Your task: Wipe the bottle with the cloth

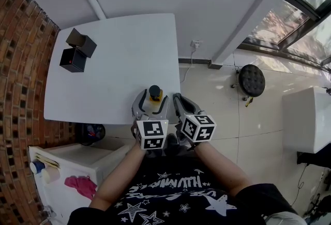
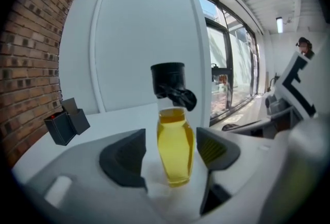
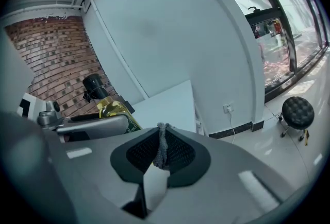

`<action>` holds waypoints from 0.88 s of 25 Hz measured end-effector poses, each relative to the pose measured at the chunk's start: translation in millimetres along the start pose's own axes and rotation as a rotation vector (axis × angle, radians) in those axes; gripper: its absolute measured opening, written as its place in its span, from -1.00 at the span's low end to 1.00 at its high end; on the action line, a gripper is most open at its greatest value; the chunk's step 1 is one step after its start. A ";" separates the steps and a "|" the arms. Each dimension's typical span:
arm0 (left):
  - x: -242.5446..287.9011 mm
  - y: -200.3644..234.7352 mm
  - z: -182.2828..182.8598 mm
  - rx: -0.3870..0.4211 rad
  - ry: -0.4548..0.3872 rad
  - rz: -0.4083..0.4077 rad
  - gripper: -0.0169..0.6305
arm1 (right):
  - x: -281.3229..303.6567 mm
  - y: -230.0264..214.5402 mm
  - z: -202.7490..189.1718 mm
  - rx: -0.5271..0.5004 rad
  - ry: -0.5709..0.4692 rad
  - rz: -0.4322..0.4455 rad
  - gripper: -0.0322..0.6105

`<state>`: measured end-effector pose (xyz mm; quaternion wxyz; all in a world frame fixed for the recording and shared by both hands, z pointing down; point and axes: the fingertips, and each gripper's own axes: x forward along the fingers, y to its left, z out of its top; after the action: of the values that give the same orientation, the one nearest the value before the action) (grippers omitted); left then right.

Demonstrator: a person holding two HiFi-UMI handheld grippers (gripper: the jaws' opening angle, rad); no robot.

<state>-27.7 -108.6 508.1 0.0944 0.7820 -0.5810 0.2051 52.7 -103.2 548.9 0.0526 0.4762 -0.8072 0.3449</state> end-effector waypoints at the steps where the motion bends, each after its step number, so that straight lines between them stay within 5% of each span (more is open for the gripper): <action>1: 0.9 -0.7 0.7 0.006 0.003 -0.010 -0.09 | -0.2 -0.8 0.6 0.001 -0.001 0.001 -0.79; 3: 2.2 -3.4 1.2 0.017 0.010 -0.030 -0.23 | -0.6 -2.8 2.2 0.005 -0.005 0.001 -0.79; 12: 1.2 -7.3 0.9 0.033 -0.002 -0.114 -0.25 | 1.9 4.1 17.8 -0.046 -0.031 0.055 -0.79; 22: -4.0 -17.8 0.6 0.181 -0.079 -0.475 -0.25 | 4.8 28.9 34.9 -0.082 -0.018 0.214 -0.79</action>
<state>-11.6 -99.9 507.4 0.0465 0.9092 -0.3636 0.1976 35.3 -118.9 509.8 0.0277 0.3878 -0.8672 0.3112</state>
